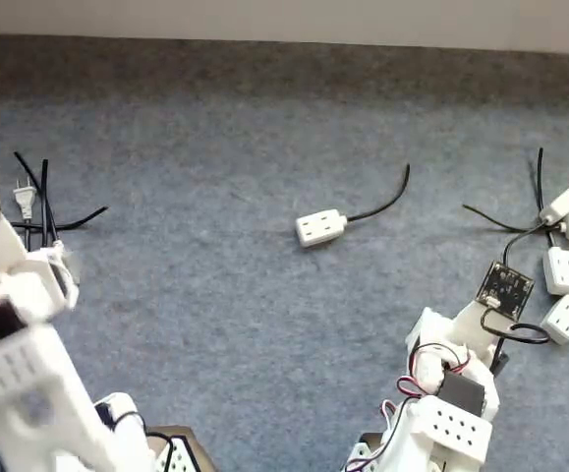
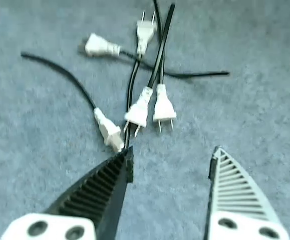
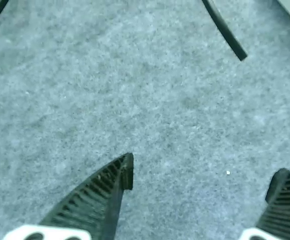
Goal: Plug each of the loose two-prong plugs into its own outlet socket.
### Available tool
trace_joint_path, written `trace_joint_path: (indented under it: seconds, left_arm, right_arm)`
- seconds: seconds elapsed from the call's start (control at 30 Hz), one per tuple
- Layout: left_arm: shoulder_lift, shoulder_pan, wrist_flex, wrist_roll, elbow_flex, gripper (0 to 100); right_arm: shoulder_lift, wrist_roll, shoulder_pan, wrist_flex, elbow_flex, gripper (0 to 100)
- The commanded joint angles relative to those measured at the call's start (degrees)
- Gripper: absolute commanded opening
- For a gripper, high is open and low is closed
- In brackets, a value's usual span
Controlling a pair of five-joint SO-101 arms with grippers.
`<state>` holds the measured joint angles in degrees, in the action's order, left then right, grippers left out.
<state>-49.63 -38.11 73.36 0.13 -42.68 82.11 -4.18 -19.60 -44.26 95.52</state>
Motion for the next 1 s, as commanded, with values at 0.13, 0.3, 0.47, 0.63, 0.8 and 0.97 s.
trace_joint_path:
  seconds: [0.13,0.3,0.47,0.63,0.8,0.97]
  left_arm:
    - [42.33,-5.41,20.84,8.88,35.82,24]
    - [55.78,-12.35,24.62,15.56,48.92,24]
    - [59.21,-17.27,24.53,23.74,50.15,24]
    - [59.56,-17.45,24.26,25.58,48.57,24]
    - [59.65,-17.54,21.89,31.3,45.58,24]
    - [59.65,-15.69,13.89,33.14,39.87,24]
  right_arm:
    - [0.66,0.62,-0.13,0.75,1.89,39.9]
    - [0.66,1.93,2.33,0.75,2.07,39.9]
    - [0.4,6.68,5.32,0.66,2.24,39.9]
    - [0.4,6.77,5.32,0.66,2.24,39.9]
    - [0.4,6.86,5.32,0.66,2.24,39.9]
    - [0.4,6.95,5.32,0.66,2.24,39.9]
